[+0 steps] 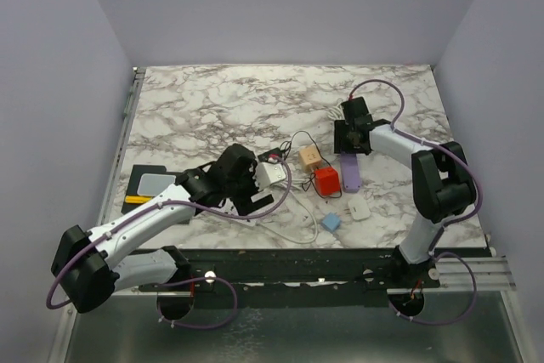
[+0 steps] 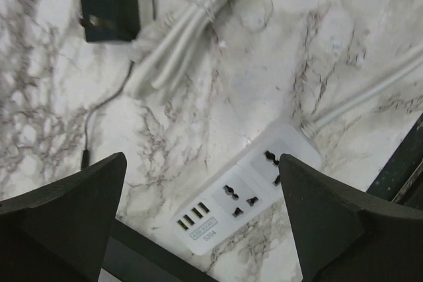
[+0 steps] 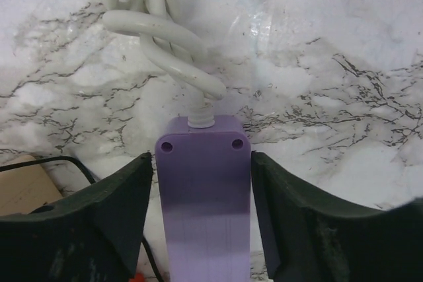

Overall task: Insert the plug
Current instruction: Pick up the socket from the center of the board.

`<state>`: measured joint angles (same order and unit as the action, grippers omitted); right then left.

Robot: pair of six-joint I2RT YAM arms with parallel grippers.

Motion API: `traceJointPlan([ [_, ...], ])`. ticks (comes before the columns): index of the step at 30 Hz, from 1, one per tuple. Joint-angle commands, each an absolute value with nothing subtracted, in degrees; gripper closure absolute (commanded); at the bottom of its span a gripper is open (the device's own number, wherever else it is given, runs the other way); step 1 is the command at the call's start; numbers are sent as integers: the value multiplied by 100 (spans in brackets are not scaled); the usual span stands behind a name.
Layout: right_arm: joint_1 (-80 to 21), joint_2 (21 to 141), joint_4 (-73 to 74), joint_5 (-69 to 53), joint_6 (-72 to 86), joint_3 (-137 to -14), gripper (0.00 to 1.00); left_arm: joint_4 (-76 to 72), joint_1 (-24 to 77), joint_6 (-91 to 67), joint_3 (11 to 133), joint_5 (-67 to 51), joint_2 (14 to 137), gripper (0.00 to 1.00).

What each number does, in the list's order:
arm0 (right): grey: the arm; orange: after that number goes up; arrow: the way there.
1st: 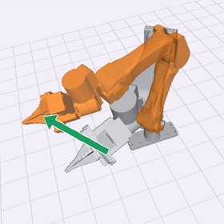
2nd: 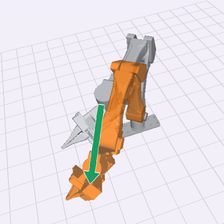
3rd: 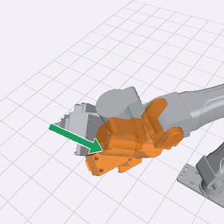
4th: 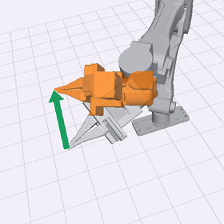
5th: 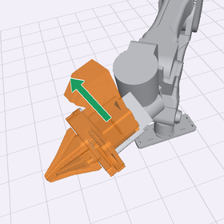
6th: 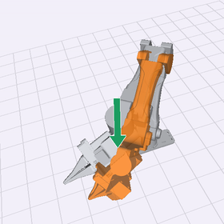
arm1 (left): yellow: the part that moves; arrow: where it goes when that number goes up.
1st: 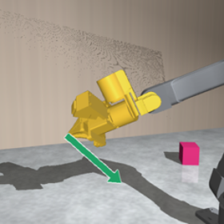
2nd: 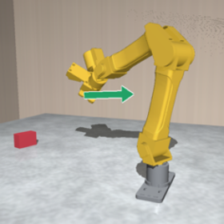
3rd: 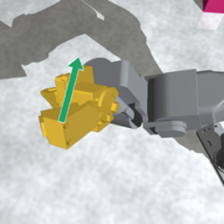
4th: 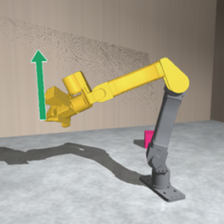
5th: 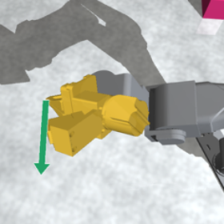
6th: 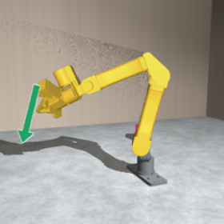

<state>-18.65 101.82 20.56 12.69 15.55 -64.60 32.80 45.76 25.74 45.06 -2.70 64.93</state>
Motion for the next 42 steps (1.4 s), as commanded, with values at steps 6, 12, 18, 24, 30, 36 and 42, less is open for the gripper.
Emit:
traceJointPlan([
  [6, -1618, 10563, 1851, 436, 1865, -6616, 62, 3107, 4570, 2142, 5799, -228, 6398, 1],
  [12, -1168, 9641, 860, -312, 2171, -6158, 91, 2567, 4568, 1864, 6476, -478, 6905, 1],
  [18, -744, 8414, -957, -1434, 2356, -5289, 96, 1948, 4569, 1472, 7125, -1373, 7764, 1],
  [24, -152, 7708, -3887, -2771, 3589, -3894, 97, 1785, 4567, 920, 8102, -2078, 9005, 1],
  [30, 233, 8090, -6747, -3255, 5282, -3138, 97, 1745, 4563, 57, 9256, -2754, 10094, 1],
  [36, 596, 9072, -9643, -3014, 7288, -2822, 96, 1738, 4434, -615, 9786, -3160, 10805, 1],
  [42, 659, 9191, -9958, -3020, 7686, -2946, 95, 1567, 4293, -1137, 10002, -3458, 11051, 1],
])
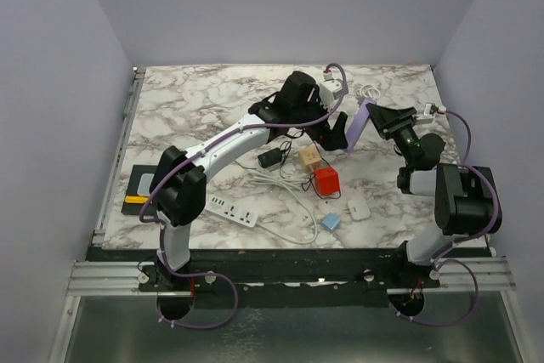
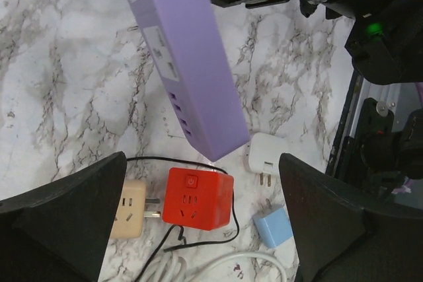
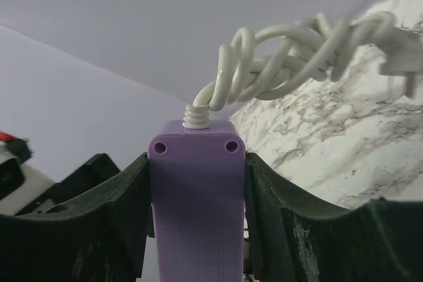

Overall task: Insert the plug
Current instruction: Pick up the socket from the center of the board.

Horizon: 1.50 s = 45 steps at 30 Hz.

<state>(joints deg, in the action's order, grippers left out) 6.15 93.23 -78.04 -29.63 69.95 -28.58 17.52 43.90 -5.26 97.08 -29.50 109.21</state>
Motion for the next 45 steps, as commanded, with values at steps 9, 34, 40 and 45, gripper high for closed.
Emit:
traceJointPlan([
  [9, 655, 8757, -9959, -3252, 7911, -3165, 95, 868, 4164, -2634, 10225, -4340, 11483, 1],
  [34, 475, 8631, -9721, -3840, 8286, -3717, 22, -824, 4158, -3746, 9733, -5129, 11353, 100],
  [40, 533, 7665, -6658, -4534, 6823, -3898, 0, 1883, 4003, -576, 10813, -3948, 11587, 100],
  [45, 547, 7007, -2254, -4255, 4659, -4811, 0, 2261, 3972, 361, 11454, -3168, 11860, 100],
])
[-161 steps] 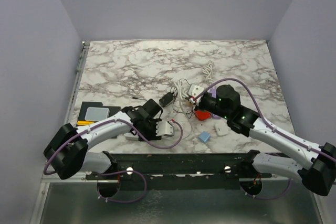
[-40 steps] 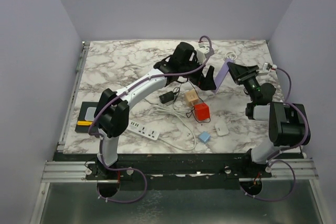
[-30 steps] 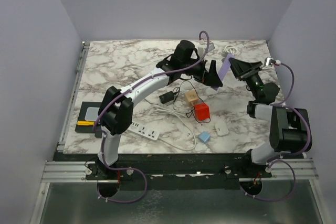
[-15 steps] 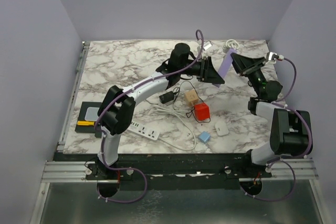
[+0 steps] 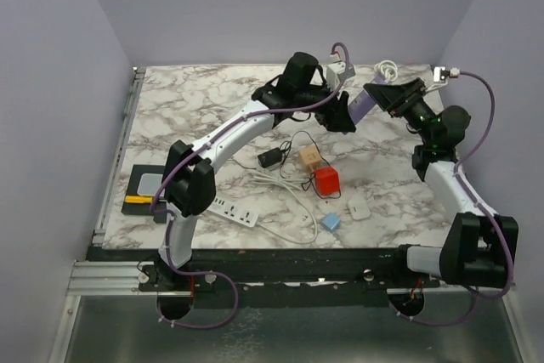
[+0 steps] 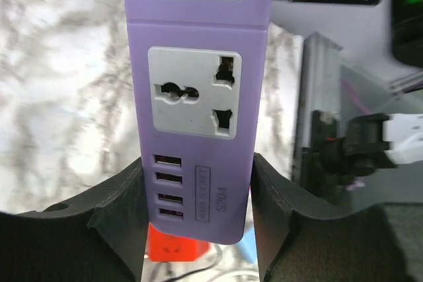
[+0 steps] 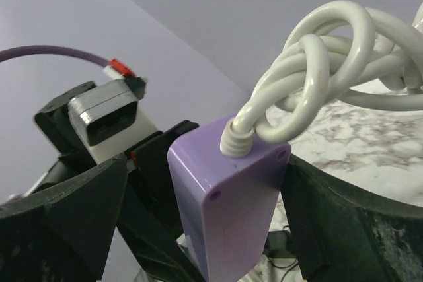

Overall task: Insert the plug
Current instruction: Pick up the socket from the center of the board, then place the socket at the center of the board.

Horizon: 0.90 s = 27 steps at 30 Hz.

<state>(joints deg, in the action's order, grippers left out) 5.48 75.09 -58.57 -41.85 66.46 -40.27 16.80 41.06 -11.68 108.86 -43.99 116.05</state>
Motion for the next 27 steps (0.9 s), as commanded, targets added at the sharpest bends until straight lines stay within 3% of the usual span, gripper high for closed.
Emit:
traceJointPlan([
  [1, 551, 6930, -1506, -3898, 4375, -4926, 0, 2259, 3984, 505, 11508, -3049, 11887, 100],
  [10, 598, 6565, 2611, -1890, 3397, -5437, 0, 2260, 4043, 1059, 12124, -2297, 12504, 100],
  [18, 598, 5897, 3352, 263, 3489, -6274, 0, 2272, 4527, 1692, 11805, -2286, 12786, 100],
  [27, 598, 5888, 3259, 856, 3389, -6163, 0, 2308, 5024, 2283, 11416, -2275, 13191, 100],
])
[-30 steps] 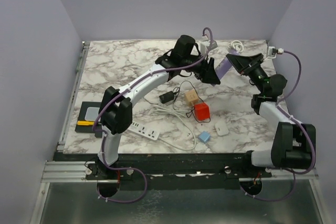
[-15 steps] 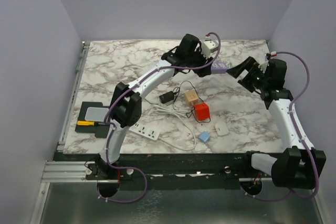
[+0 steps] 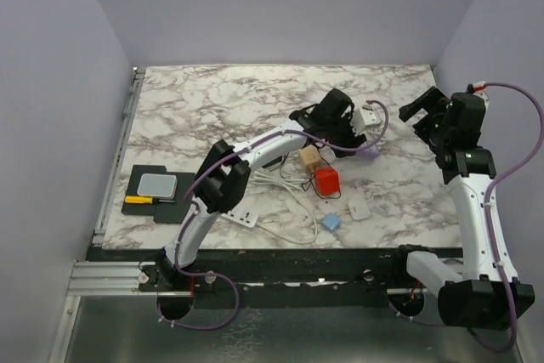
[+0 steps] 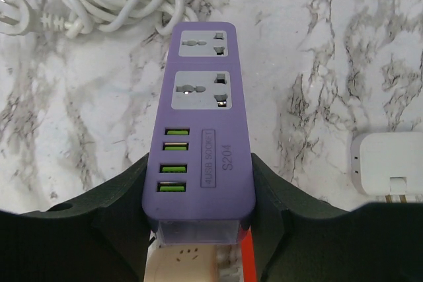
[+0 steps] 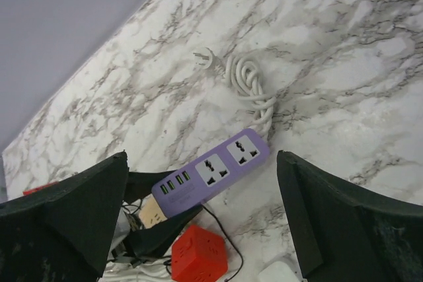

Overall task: Insert the plug
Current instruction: Place the socket at the center of the board.

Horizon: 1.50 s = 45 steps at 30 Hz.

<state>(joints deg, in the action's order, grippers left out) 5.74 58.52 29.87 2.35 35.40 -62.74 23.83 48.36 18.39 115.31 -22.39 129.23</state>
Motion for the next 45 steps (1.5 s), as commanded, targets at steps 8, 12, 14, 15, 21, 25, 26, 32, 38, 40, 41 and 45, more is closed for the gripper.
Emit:
traceJointPlan([
  [8, 598, 6062, 3120, 1559, 3320, -5907, 0, 2362, 5209, 2881, 11610, -2838, 13600, 100],
  [12, 600, 6245, 2952, 1745, 3338, -5748, 0, 2483, 5261, 3352, 11651, -3481, 13692, 100],
  [14, 598, 6437, 2763, 1716, 3344, -5666, 0, 2682, 5378, 3523, 11852, -3779, 13686, 100],
  [15, 598, 6583, 2677, 1681, 3363, -5653, 1, 2840, 5449, 3585, 11966, -3923, 13660, 100],
  [21, 535, 7358, 2393, 1224, 3642, -5792, 11, 3155, 5561, 3723, 11940, -3819, 13451, 100],
  [25, 411, 7698, 2236, 1084, 3688, -5765, 16, 2965, 5376, 3380, 11794, -3034, 13717, 100],
  [26, 393, 7774, 2261, 1075, 3710, -5745, 17, 2883, 5269, 3082, 11871, -2971, 13840, 100],
  [32, 369, 7720, 2257, 1204, 3787, -5449, 23, 2459, 4882, 2712, 11833, -2420, 14036, 100],
  [38, 367, 7730, 2443, 1755, 3917, -5556, 22, 2408, 4957, 3064, 11148, -2162, 13846, 85],
  [40, 368, 7808, 2398, 1771, 3938, -5519, 21, 2408, 4998, 3103, 11038, -2031, 13815, 58],
  [41, 369, 7833, 2377, 1744, 3971, -5490, 22, 2413, 5010, 3107, 11000, -2017, 13782, 49],
  [45, 369, 7870, 2342, 1708, 4016, -5477, 22, 2408, 5032, 3118, 11033, -2102, 13547, 13],
])
